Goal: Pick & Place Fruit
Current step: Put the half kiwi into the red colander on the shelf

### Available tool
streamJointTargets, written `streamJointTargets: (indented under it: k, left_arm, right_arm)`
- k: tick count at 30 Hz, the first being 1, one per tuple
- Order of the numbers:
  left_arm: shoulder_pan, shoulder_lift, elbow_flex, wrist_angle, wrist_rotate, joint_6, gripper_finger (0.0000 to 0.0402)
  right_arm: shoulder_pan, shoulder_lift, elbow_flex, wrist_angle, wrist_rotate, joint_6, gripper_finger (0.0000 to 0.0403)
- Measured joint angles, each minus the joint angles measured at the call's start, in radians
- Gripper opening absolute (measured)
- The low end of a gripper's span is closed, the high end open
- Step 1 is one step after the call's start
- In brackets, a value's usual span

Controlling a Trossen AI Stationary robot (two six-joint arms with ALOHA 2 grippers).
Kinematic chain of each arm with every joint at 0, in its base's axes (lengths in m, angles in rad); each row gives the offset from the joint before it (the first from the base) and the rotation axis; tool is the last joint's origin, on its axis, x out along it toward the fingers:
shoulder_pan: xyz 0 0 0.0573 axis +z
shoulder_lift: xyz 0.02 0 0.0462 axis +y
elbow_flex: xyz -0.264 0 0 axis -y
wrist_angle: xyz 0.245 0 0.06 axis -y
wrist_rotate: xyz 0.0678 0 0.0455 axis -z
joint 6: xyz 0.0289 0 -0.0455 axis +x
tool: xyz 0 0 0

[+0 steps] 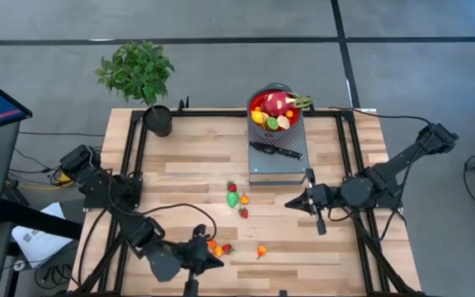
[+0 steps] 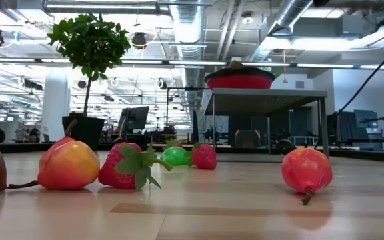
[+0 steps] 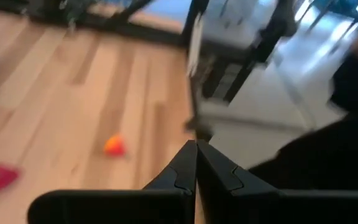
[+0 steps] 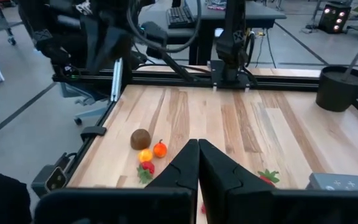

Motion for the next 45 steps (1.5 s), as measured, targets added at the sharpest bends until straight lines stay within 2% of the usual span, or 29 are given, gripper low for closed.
streamJointTargets:
  k: [4, 8, 16, 32, 41, 45]
  left_arm:
    - [0.006, 0.000, 0.000, -0.149, 0.001, -0.002, 0.0002]
    - [0.018, 0.000, 0.000, -0.211, 0.001, 0.000, 0.0003]
    - [0.026, 0.000, 0.000, -0.224, 0.027, 0.130, 0.0005]
    - [0.039, 0.000, 0.000, -0.236, 0.029, 0.126, 0.0024]
    - [0.077, 0.000, -0.001, -0.239, 0.122, 0.098, 0.0011]
    - [0.079, 0.000, -0.001, -0.243, 0.124, 0.131, 0.0030]
  right_arm:
    - [-0.018, 0.000, 0.000, -0.002, 0.000, 0.000, 0.0000]
    - [-0.027, 0.000, 0.000, -0.002, 0.000, 0.000, 0.0000]
    - [-0.026, 0.000, 0.000, -0.006, 0.000, 0.000, 0.0000]
    - [-0.027, 0.000, 0.000, -0.073, 0.000, 0.002, 0.0000]
    - [-0.027, 0.000, 0.000, -0.073, 0.000, 0.002, 0.0000]
    - [-0.027, 0.000, 0.000, -0.073, 0.000, 0.002, 0.0000]
